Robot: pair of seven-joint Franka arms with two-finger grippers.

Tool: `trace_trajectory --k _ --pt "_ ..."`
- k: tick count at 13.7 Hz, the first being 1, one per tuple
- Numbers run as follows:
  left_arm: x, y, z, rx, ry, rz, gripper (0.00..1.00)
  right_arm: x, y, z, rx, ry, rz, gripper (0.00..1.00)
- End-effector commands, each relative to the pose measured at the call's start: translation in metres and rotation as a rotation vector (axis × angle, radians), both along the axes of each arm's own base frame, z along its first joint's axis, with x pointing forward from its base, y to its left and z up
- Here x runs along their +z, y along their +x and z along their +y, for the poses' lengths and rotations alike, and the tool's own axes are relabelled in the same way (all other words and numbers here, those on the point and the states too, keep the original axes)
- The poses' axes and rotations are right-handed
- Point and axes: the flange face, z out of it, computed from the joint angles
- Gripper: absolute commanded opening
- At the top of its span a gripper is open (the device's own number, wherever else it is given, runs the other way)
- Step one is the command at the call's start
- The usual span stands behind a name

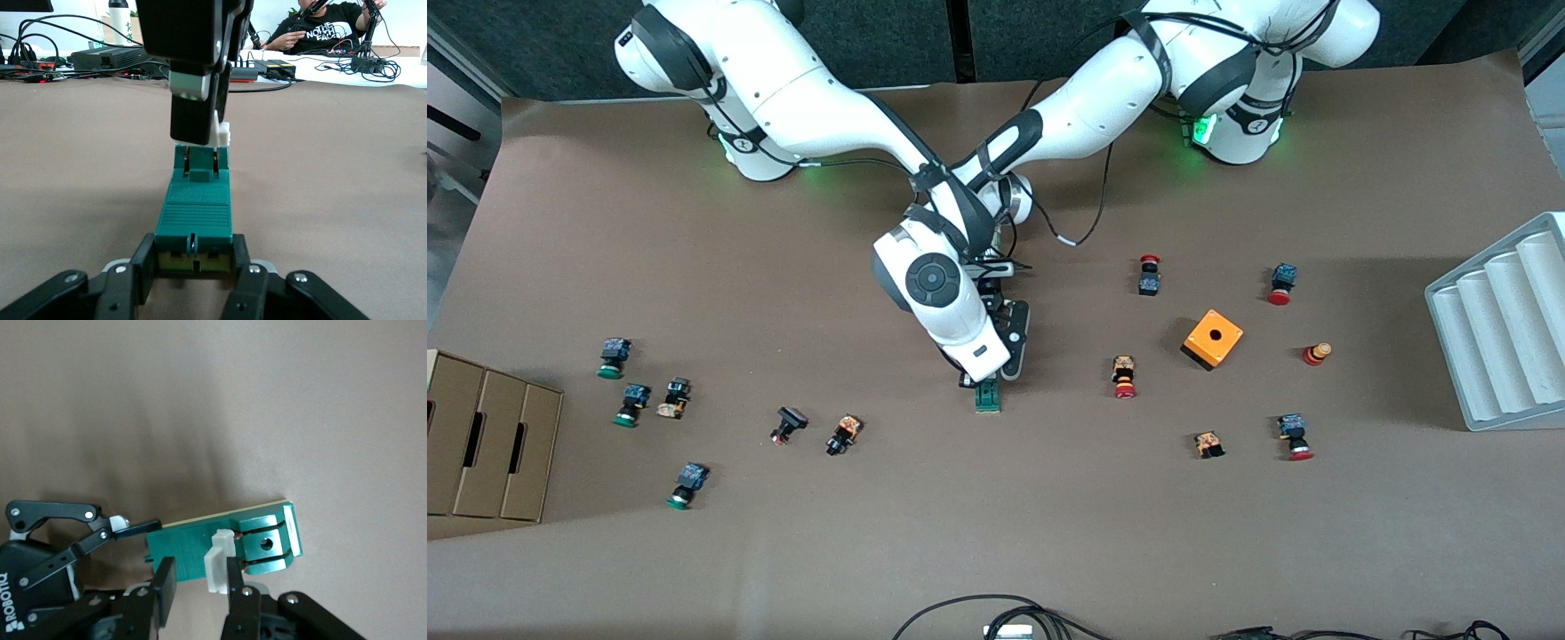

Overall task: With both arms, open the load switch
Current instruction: 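Press the white lever flat onto the switch body with the right gripper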

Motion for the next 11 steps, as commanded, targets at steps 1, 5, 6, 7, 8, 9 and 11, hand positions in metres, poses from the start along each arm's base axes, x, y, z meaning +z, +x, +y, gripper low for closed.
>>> trace_trajectory --k 1,5,6,7,8,9,11 --pt "-0.0077 0.0006 -0.0089 -0.041 -0.007 -0.002 0.42 -0.0054 -0.0119 -0.0022 -0.011 -0.006 0.033 0.38" --pt "-0.0082 0.0002 -0.0085 -0.042 -0.006 -0.001 0.42 -0.0066 -0.0155 -0.0009 -0.006 -0.010 0.036 0.38" --pt "-0.0082 0.0002 -0.0085 -0.042 -0.006 -0.001 0.42 -0.0067 -0.0156 -0.0010 -0.007 -0.011 0.037 0.38" --pt "-0.0082 0.0002 -0.0085 -0.042 -0.006 -0.001 0.42 -0.0067 -0.0156 -0.0010 -0.007 -0.011 0.038 0.38" --pt "-0.0077 0.0006 -0.0089 -0.041 -0.007 -0.002 0.42 -0.0099 -0.0171 -0.0025 -0.008 -0.015 0.042 0.38" --pt "-0.0077 0.0006 -0.0089 -0.041 -0.007 -0.002 0.42 -0.0095 -0.0173 -0.0027 -0.008 -0.015 0.042 0.38" --pt "-0.0077 0.0006 -0.0089 -0.041 -0.007 -0.002 0.41 -0.0106 -0.0174 -0.0028 -0.008 -0.016 0.043 0.38"
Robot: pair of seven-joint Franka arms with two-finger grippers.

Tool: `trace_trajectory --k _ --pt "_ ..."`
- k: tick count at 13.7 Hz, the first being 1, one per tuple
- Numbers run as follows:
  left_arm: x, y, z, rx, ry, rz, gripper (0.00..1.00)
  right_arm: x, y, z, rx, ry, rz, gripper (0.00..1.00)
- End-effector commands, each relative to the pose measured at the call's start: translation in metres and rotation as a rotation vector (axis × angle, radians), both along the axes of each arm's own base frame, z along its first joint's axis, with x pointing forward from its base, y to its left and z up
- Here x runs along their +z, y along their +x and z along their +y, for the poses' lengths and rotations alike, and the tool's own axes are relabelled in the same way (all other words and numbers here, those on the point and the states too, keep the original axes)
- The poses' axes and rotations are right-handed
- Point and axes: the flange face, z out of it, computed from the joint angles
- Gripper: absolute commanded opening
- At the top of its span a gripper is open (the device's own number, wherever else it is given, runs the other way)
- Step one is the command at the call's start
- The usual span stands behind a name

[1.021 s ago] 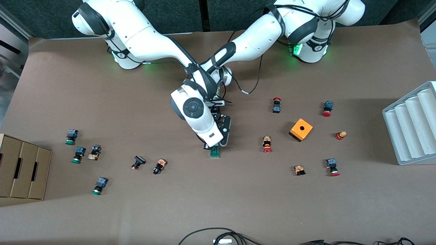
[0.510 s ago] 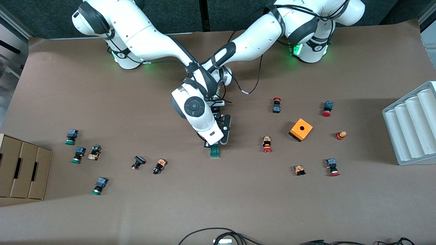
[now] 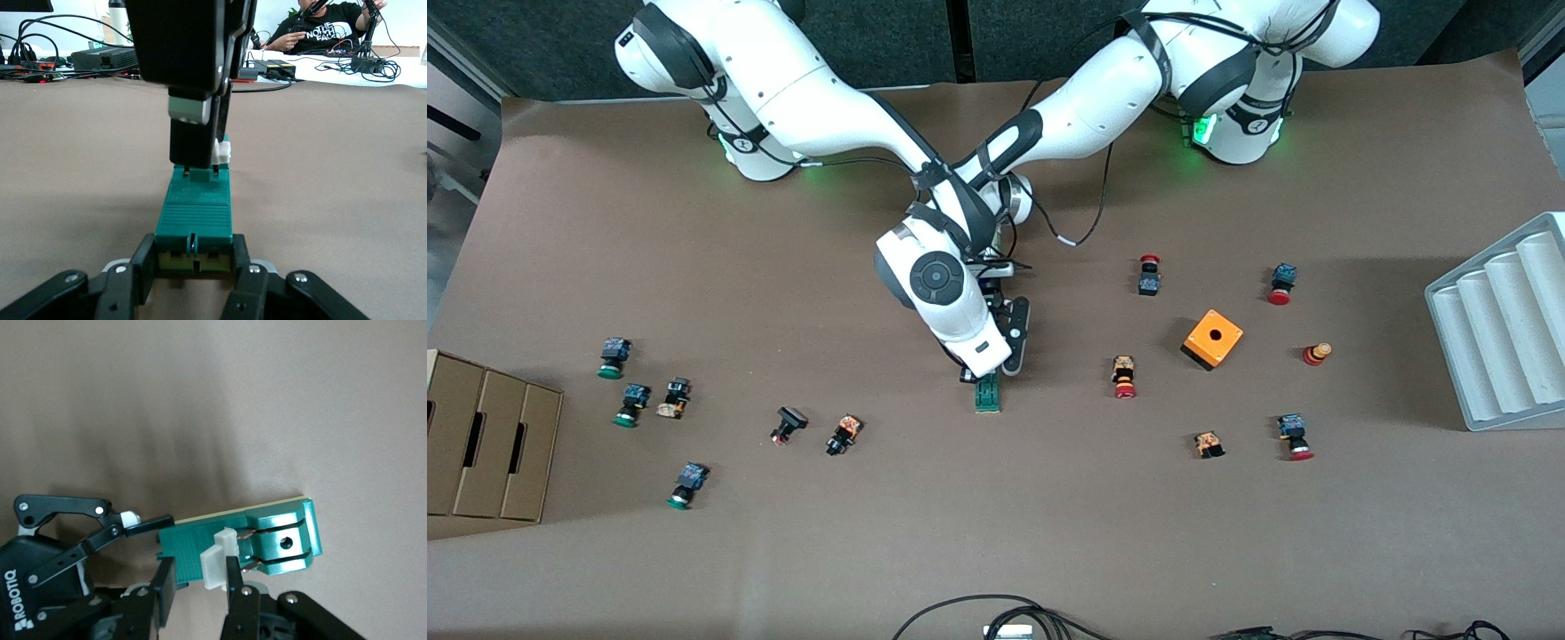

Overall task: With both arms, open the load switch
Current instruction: 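Press the white lever flat onto the switch body with the right gripper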

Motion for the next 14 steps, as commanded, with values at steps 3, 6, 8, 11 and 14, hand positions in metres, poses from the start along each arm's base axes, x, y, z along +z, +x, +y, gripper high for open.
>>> trace_trajectory --k 3,6,8,11,14 --pt "-0.0082 0.0002 -0.0085 -0.042 -0.006 -0.001 0.41 -0.0042 -0.0098 -0.0035 -0.014 -0.004 0.028 0.38" --pt "-0.0077 0.0006 -0.0089 -0.041 -0.007 -0.002 0.41 -0.0053 -0.0100 -0.0023 -0.013 -0.003 0.025 0.38" --pt "-0.0082 0.0002 -0.0085 -0.042 -0.006 -0.001 0.41 -0.0069 -0.0117 -0.0011 -0.010 -0.004 0.026 0.38" --pt "-0.0082 0.0002 -0.0085 -0.042 -0.006 -0.001 0.41 -0.0062 -0.0121 0.0001 -0.010 -0.003 0.025 0.38" --pt "-0.0082 0.0002 -0.0085 -0.042 -0.006 -0.001 0.41 -0.0072 -0.0134 0.0015 -0.038 -0.007 0.026 0.38"
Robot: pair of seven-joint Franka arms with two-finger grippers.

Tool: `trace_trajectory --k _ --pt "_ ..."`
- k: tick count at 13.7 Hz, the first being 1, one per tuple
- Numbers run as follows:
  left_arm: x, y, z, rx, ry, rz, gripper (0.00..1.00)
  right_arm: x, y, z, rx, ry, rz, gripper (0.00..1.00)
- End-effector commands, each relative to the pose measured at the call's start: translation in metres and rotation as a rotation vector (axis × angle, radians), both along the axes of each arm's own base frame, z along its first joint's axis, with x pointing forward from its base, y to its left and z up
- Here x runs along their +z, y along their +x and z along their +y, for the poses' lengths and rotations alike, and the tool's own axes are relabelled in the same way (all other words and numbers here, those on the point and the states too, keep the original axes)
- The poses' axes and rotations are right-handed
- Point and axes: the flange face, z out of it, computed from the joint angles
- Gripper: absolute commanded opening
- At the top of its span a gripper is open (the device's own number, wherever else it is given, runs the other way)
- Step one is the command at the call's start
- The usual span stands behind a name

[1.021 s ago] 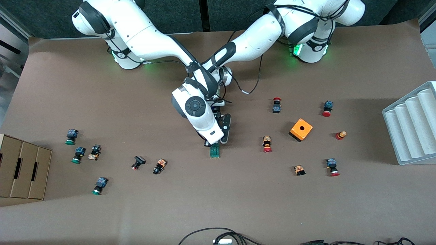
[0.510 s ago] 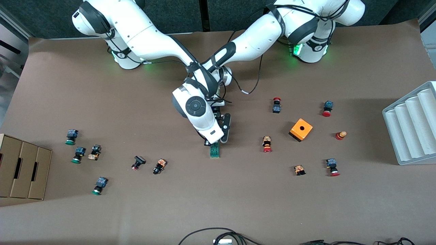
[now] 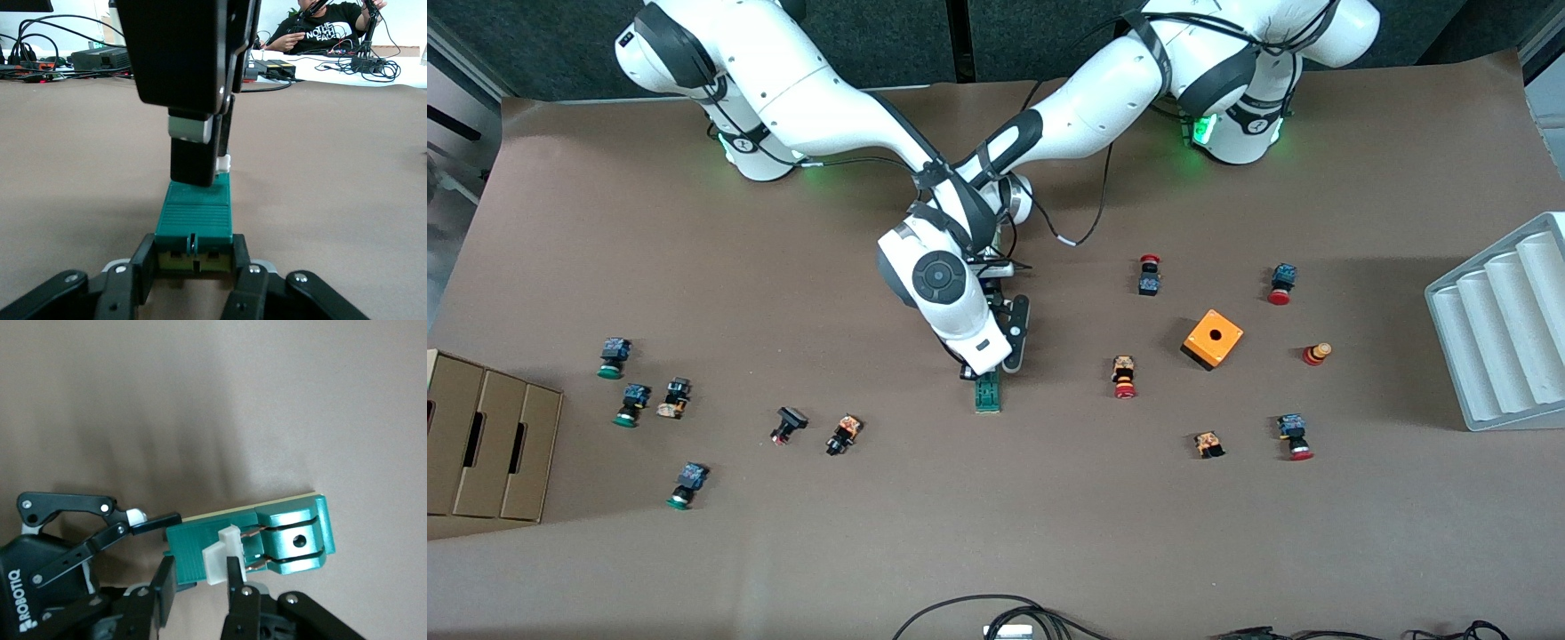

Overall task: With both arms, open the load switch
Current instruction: 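Press the white lever flat onto the switch body with the right gripper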

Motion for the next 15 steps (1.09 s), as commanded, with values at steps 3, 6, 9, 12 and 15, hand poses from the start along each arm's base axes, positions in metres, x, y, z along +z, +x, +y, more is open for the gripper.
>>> trace_trajectory --k 3,6,9,12,15 --pt "-0.0082 0.0002 -0.0085 -0.042 -0.006 -0.001 0.42 -0.0029 -0.0114 0.0042 -0.018 -0.001 0.014 0.38" --pt "-0.0082 0.0002 -0.0085 -0.042 -0.006 -0.001 0.41 -0.0037 -0.0112 0.0043 -0.019 0.000 0.012 0.38" --pt "-0.0077 0.0006 -0.0089 -0.041 -0.007 -0.002 0.42 -0.0037 -0.0112 0.0043 -0.019 0.000 0.012 0.38" --pt "-0.0082 0.0002 -0.0085 -0.042 -0.006 -0.001 0.41 -0.0081 -0.0109 0.0043 -0.020 0.001 0.009 0.38" --pt "-0.0077 0.0006 -0.0089 -0.041 -0.007 -0.002 0.42 -0.0089 -0.0107 0.0044 -0.020 0.002 0.008 0.38"
